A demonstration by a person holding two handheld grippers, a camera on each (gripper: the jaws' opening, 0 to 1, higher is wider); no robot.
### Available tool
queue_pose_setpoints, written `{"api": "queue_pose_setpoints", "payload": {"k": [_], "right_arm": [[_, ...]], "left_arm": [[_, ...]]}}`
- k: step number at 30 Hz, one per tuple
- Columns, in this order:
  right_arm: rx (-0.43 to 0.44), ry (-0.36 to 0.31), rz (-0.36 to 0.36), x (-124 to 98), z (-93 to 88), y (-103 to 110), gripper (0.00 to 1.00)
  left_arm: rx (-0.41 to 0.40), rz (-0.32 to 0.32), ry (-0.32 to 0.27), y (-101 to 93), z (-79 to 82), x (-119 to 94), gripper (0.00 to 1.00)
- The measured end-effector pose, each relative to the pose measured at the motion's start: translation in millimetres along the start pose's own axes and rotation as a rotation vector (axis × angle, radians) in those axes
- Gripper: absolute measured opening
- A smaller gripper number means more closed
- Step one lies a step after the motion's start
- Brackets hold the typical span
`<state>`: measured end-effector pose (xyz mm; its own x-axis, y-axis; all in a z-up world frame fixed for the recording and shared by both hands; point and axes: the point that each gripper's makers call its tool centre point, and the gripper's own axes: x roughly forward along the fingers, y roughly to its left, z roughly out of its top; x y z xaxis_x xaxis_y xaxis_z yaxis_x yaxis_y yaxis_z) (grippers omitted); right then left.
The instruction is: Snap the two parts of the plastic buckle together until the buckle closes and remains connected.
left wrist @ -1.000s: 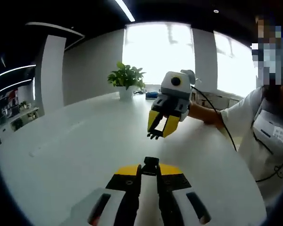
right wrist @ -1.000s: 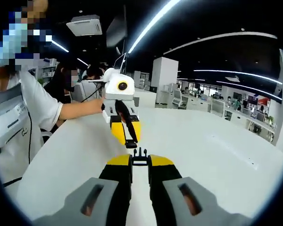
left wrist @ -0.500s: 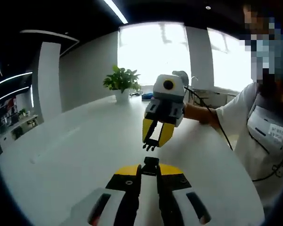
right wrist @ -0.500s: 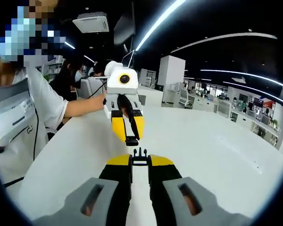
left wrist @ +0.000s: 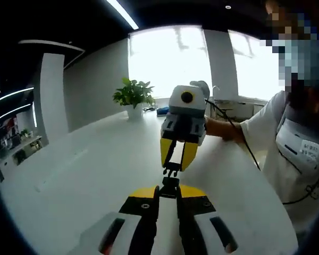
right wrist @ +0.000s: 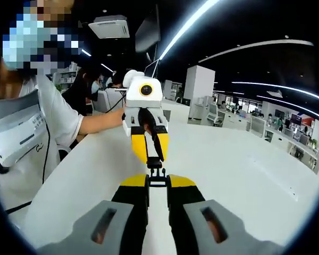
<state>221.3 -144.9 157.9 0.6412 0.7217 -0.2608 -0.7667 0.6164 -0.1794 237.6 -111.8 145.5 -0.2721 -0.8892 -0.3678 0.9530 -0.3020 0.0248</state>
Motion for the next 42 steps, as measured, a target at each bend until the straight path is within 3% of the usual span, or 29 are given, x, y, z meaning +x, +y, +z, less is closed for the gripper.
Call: {"api": "queue_pose_setpoints", "payload": {"k": [13,28,32,34,38,42], "right_arm": [[-0.005,0.009,0.021,3.4,-2.0,5.2,0.12],[-0.063,-0.007,0.047,-0.9,12.9,16.8,0.12],[-0.058,-0.015,0.053,-1.0,13.6,16.6,0.12],[-0.039,-0.037,0.077,0.8,15.5,20.7,0.12],[-0.049,-0.009,0.075,2.4,10.1,20.7,0.11],[-0.033,-0.022,0.080,2.1,10.1,20.6,0.11]], "left_arm": [[0.031,0.011,0.023,-3.6,-1.1,0.3,0.12],[0.076,0.016,0.027,-15.4,7.3,-1.8,0.12],[0.072,0.015,0.016,-17.0,9.9,-1.9,0.11],[0.048,-0.014,-0.006,-21.9,12.1,0.2,0.11],[0.060,0.000,0.023,-19.7,6.2,1.9,0.11],[0.037,-0.003,0.013,-19.7,8.0,2.0,0.11]]}}
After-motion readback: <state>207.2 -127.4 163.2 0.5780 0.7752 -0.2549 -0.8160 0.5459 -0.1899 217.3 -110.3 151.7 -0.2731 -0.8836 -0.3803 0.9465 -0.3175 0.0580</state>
